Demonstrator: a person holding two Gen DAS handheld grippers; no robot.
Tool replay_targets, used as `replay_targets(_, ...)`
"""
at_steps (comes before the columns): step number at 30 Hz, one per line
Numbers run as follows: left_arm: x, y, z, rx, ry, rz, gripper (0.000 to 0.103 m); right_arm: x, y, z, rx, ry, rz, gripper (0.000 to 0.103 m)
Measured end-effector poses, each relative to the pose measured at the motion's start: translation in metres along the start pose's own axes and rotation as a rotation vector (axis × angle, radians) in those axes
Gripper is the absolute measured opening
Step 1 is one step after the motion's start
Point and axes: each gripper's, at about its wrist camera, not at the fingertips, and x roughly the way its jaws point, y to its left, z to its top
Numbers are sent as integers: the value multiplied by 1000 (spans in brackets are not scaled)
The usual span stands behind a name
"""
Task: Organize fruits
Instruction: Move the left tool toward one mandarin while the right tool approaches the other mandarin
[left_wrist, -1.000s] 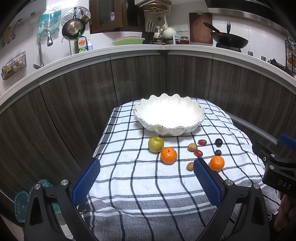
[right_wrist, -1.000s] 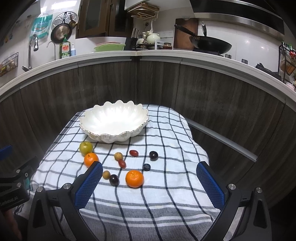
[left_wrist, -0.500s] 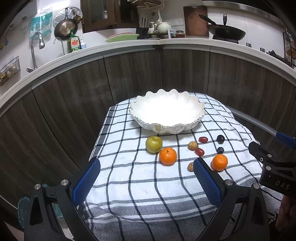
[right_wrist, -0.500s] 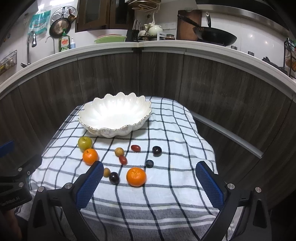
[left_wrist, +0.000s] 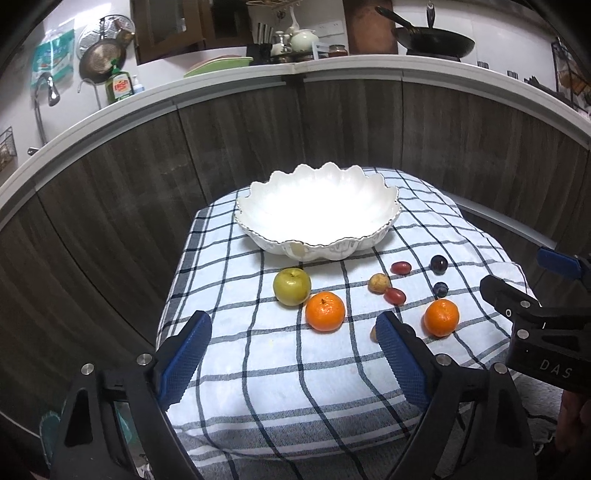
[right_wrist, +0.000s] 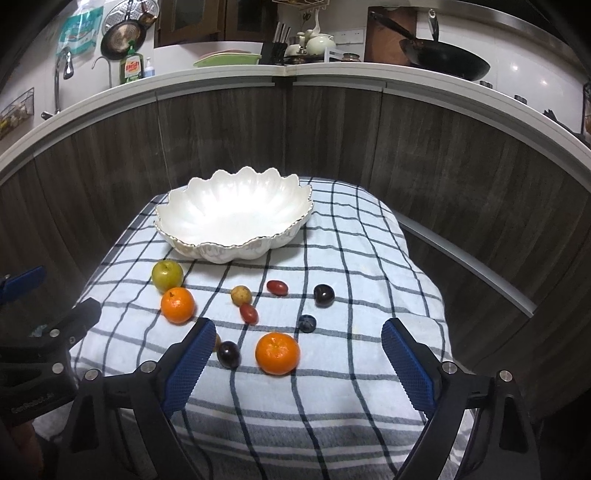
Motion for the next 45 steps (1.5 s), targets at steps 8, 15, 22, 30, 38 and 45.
replay_targets(8, 28, -4, 2, 20, 37, -28, 86, 23, -2, 0, 14, 43, 1, 84)
replay_targets(15, 49, -7, 2, 26, 59, -48, 79, 36, 1, -4, 8, 67, 1, 82)
replay_targets(22, 69, -10, 0, 37, 80, -63, 75, 51, 6, -7, -2, 87, 3, 82)
replay_targets(30, 94, -12, -4, 37, 116, -83, 67, 69, 9, -12, -6, 120, 3, 78)
replay_targets(38, 111, -15, -7, 39, 142, -100, 66, 83, 13, -18, -9, 162, 9, 74)
replay_targets(45, 126, -20, -8, 40, 163, -115, 61, 95, 13, -23, 2, 199, 12, 72)
